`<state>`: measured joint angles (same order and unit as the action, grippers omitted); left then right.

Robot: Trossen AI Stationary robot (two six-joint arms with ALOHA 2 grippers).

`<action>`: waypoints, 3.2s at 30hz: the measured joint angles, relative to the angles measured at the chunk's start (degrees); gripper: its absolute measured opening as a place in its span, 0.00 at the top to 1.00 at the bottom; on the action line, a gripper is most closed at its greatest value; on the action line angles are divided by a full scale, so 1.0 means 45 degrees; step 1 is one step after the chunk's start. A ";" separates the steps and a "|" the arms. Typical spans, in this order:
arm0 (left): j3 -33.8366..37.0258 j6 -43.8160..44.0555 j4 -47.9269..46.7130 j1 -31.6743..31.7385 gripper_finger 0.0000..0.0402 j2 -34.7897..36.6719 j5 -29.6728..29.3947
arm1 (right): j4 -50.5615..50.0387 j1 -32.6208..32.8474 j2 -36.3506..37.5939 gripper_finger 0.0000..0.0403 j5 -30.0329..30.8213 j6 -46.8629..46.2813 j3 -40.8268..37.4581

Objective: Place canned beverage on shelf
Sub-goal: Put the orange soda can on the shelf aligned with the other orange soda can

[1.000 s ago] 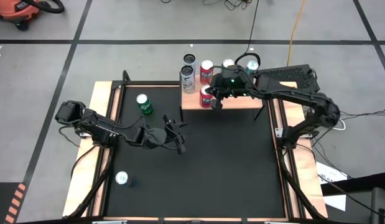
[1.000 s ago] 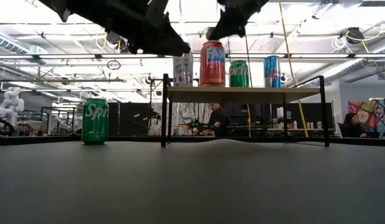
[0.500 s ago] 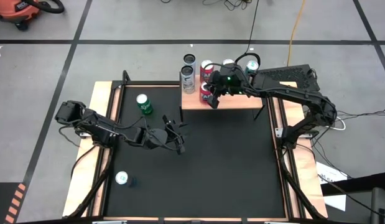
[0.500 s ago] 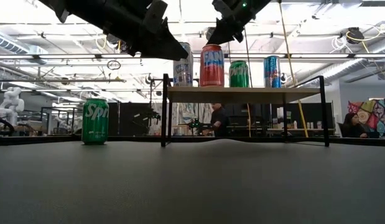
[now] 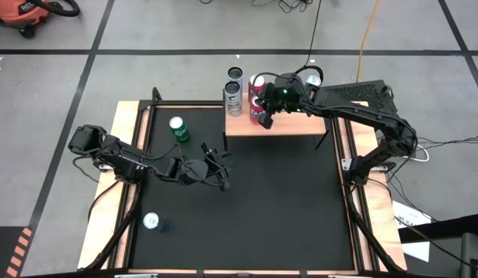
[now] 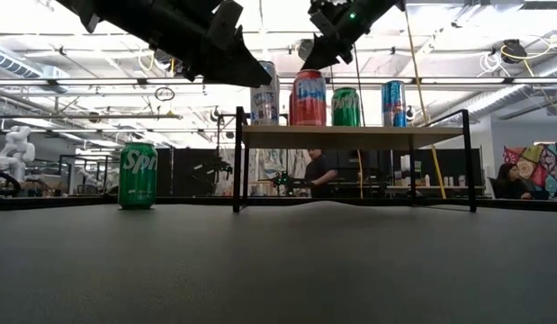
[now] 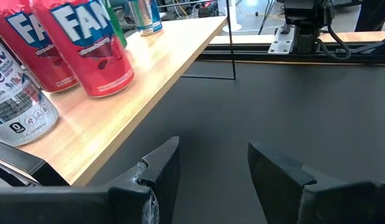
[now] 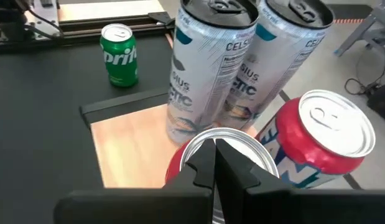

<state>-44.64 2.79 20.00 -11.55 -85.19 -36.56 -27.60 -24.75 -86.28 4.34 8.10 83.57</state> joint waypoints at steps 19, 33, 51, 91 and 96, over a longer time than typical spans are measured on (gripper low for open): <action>-0.0001 -0.0013 0.0007 0.0000 0.55 0.0000 -0.0339 | 0.0987 -0.0168 -0.0531 1.00 -0.0027 0.0808 -0.0010; 0.0000 -0.0015 -0.0054 0.0000 0.55 0.0000 -0.0665 | 0.0865 -0.0160 -0.0026 1.00 -0.0364 0.1356 -0.0058; 0.0000 0.0095 -0.0342 0.0000 0.55 0.0000 -0.0665 | -0.0092 -0.0146 0.0117 1.00 -0.0350 0.1258 0.0000; 0.0000 0.0271 -0.0680 -0.0020 0.55 0.0034 -0.2032 | 0.1280 -0.0481 0.0219 1.00 -0.0976 0.2575 -0.0044; -0.0005 0.0272 -0.0772 -0.0024 0.55 0.0097 -0.2084 | 0.0769 -0.0481 0.0754 1.00 -0.0967 0.2368 -0.0039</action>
<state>-44.66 4.01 16.52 -11.66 -84.75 -45.93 -24.14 -26.92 -82.88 -0.01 18.75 83.40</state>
